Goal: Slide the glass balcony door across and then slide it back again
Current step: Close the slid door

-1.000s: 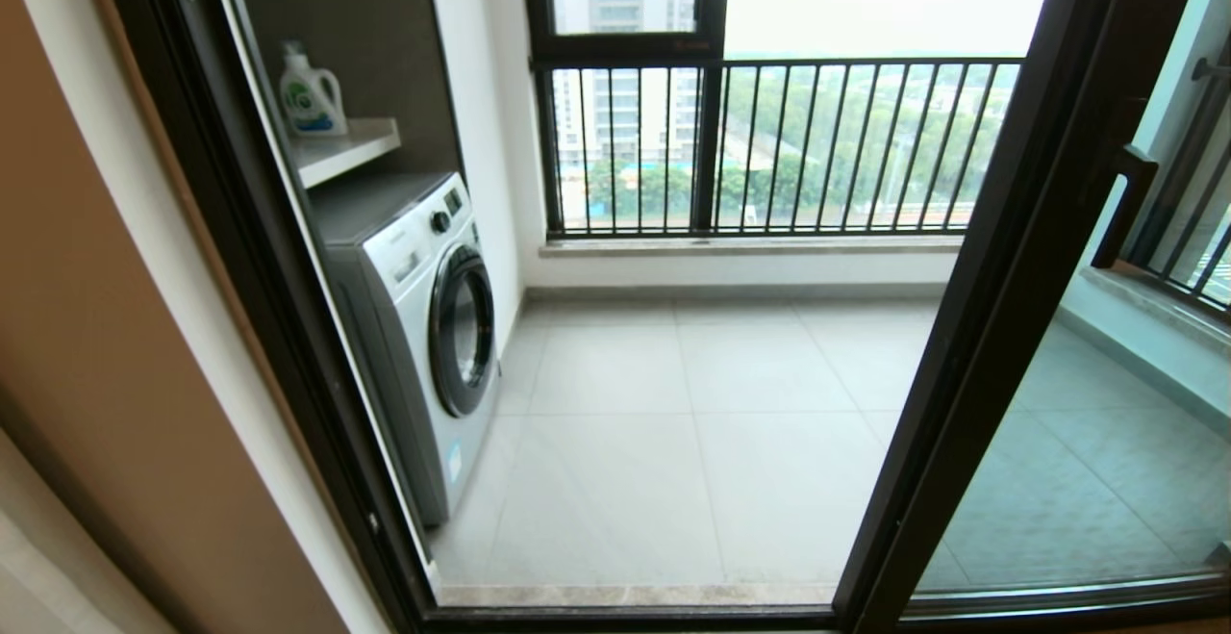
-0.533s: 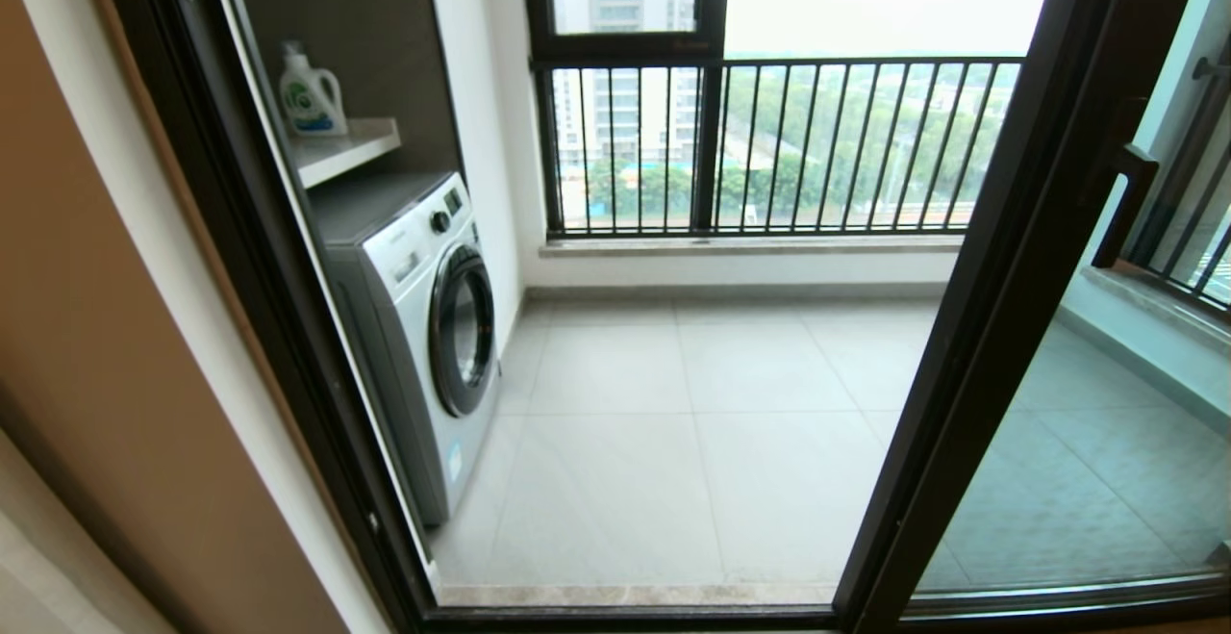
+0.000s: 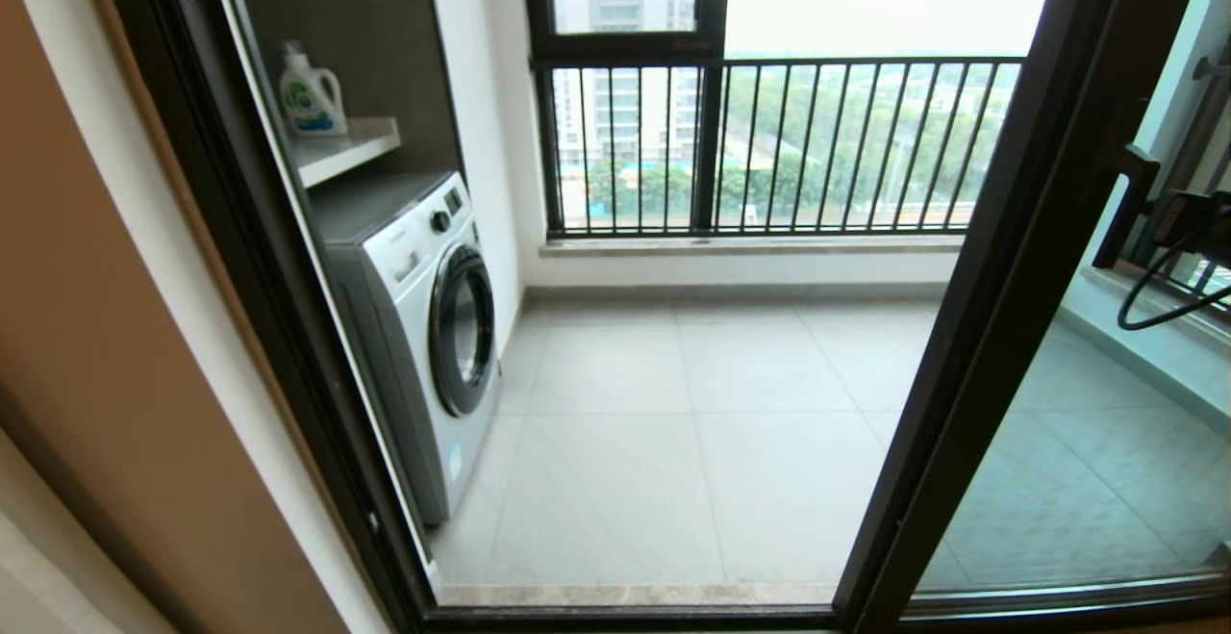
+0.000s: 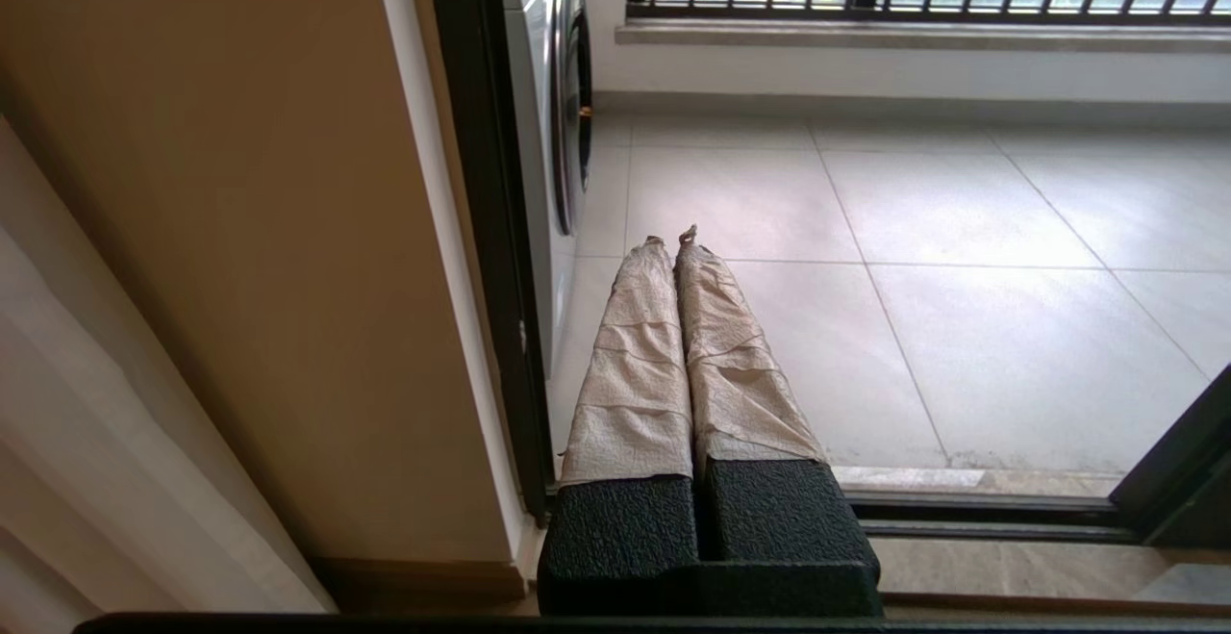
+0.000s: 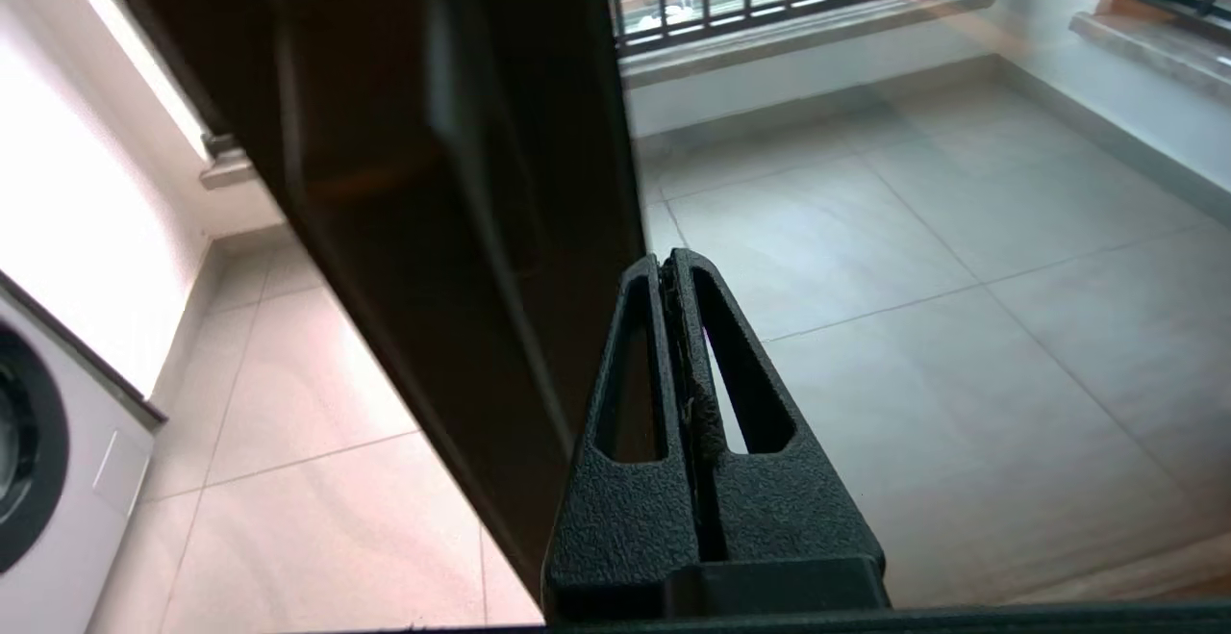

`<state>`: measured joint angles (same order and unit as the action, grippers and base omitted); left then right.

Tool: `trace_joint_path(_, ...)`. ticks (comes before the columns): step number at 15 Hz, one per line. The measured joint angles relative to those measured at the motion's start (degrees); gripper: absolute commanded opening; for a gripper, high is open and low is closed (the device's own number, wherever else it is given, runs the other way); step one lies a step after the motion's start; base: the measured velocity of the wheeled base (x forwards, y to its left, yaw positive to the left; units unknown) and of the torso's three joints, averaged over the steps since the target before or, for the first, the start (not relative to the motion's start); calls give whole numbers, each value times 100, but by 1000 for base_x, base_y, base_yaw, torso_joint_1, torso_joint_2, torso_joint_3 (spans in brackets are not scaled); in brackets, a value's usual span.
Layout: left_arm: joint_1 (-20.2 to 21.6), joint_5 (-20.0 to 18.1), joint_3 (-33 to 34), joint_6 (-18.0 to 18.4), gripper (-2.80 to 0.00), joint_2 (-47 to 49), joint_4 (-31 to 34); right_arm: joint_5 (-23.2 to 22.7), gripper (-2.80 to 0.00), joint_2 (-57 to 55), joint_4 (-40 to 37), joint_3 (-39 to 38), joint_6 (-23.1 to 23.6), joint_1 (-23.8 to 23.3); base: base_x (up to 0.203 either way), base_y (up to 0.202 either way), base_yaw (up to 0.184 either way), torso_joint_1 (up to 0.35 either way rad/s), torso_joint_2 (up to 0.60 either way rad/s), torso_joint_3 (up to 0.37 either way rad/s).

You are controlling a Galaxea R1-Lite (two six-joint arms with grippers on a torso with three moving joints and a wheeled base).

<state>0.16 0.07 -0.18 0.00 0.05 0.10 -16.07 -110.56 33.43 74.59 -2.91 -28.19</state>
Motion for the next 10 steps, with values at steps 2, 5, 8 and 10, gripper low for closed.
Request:
trace_joint_path(2, 0, 0, 0, -2, -280, 0, 1, 11, -280, -38, 3, 36, 2, 135, 0, 0, 0, 0, 0, 0)
trace_joint_path(5, 0, -2, 0, 0, -280, 0, 0, 28, -280, -55, 4, 47, 2, 239, 0, 0, 0, 0, 0, 0)
trace_joint_path(8, -2, 0, 0, 0, -280, 0, 0, 28, -280, -49, 7, 36, 3, 295, 0, 0, 0, 0, 0, 0)
trace_joint_path(10, -2, 2, 0, 0, -280, 0, 0, 36, -280, -29, 24, -26, 11, 390, 0, 0, 0, 0, 0, 0)
